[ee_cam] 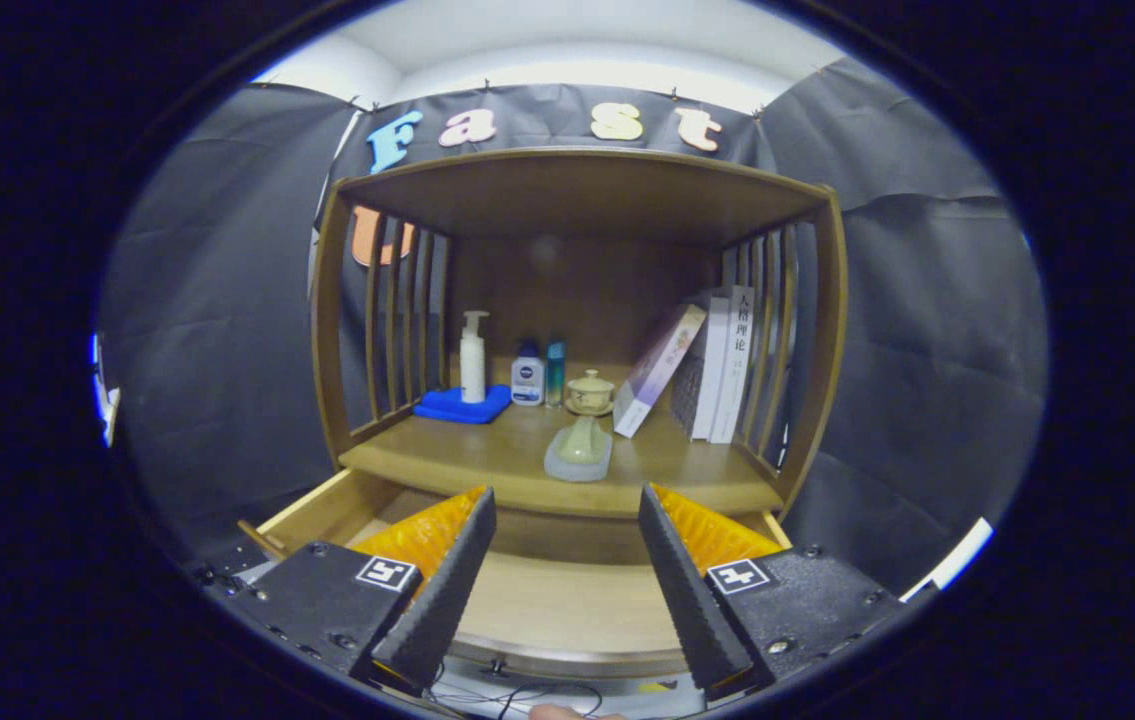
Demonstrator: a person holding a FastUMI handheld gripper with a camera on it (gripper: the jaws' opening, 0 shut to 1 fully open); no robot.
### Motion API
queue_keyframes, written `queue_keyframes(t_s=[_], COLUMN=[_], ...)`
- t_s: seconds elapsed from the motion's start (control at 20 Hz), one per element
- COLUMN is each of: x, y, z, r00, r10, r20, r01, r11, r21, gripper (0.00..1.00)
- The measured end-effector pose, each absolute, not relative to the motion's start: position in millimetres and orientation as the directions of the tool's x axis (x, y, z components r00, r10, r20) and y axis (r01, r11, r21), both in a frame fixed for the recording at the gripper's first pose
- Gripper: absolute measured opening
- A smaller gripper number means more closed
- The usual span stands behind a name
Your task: Pull open the drawer, take out the items inside it, and place them on the countertop above the cabinet.
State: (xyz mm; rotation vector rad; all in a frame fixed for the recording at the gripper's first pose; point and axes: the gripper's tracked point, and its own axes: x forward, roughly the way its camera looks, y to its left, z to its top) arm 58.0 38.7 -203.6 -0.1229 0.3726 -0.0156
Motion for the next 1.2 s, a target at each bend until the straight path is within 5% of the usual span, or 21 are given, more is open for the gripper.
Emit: queue_keyframes(t_s=[0.9,1.2], x=[-18,-34], y=[51,53], z=[-306,-352], r00=[0.962,0.925], r10=[-0.048,-0.051], r20=[-0.268,-0.376], r01=[0.003,0.011], r11=[0.986,0.994], r21=[-0.166,-0.108], gripper=[1.0,1.0])
